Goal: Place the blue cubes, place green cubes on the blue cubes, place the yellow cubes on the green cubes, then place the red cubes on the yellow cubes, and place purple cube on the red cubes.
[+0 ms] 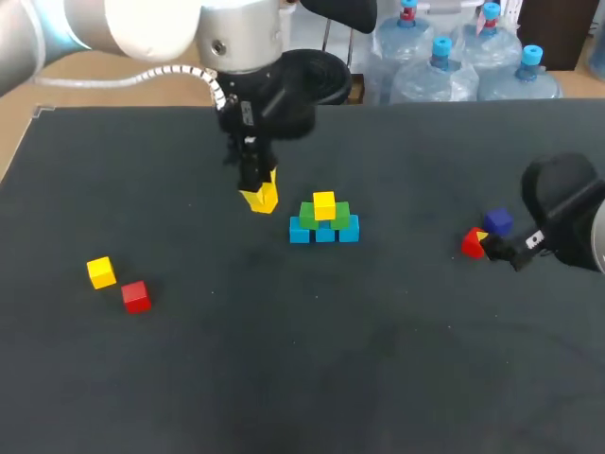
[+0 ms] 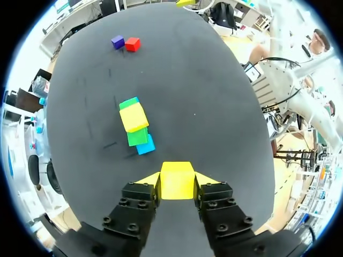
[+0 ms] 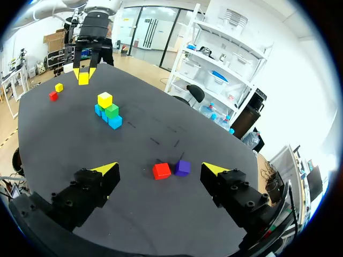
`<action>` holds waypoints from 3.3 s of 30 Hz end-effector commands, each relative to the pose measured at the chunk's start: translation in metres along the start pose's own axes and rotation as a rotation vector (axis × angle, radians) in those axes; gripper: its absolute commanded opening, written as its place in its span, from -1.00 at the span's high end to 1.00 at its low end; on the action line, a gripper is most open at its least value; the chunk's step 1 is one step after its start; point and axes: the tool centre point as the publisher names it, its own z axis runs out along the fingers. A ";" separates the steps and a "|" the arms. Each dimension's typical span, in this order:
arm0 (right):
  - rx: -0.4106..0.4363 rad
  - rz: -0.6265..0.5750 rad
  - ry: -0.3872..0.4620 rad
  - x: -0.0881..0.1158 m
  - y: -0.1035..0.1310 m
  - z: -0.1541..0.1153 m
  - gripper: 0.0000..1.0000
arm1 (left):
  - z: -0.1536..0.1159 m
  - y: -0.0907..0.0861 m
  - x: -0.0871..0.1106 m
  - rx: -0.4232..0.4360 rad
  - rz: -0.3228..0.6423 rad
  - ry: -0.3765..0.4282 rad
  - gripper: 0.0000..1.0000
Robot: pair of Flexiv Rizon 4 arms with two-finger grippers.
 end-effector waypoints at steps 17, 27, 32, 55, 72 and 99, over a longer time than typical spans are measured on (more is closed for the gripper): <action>0.000 0.002 -0.011 0.002 0.000 0.001 -1.00 | 0.009 0.030 -0.008 0.008 -0.189 0.042 1.00; 0.000 0.002 -0.011 0.002 0.000 0.001 -1.00 | 0.013 0.035 -0.017 0.021 -0.301 -0.023 1.00; 0.000 0.002 -0.011 0.002 0.000 0.001 -1.00 | 0.016 0.036 -0.019 0.021 -0.310 -0.015 1.00; 0.000 0.002 -0.011 0.002 0.000 0.001 -1.00 | 0.027 0.040 -0.031 0.020 -0.293 0.010 1.00; 0.000 0.002 -0.011 0.002 0.000 0.001 -1.00 | 0.030 0.043 -0.034 0.009 -0.286 0.026 1.00; 0.000 0.002 -0.011 0.002 0.000 0.001 -1.00 | 0.037 0.046 -0.037 0.009 -0.279 0.042 1.00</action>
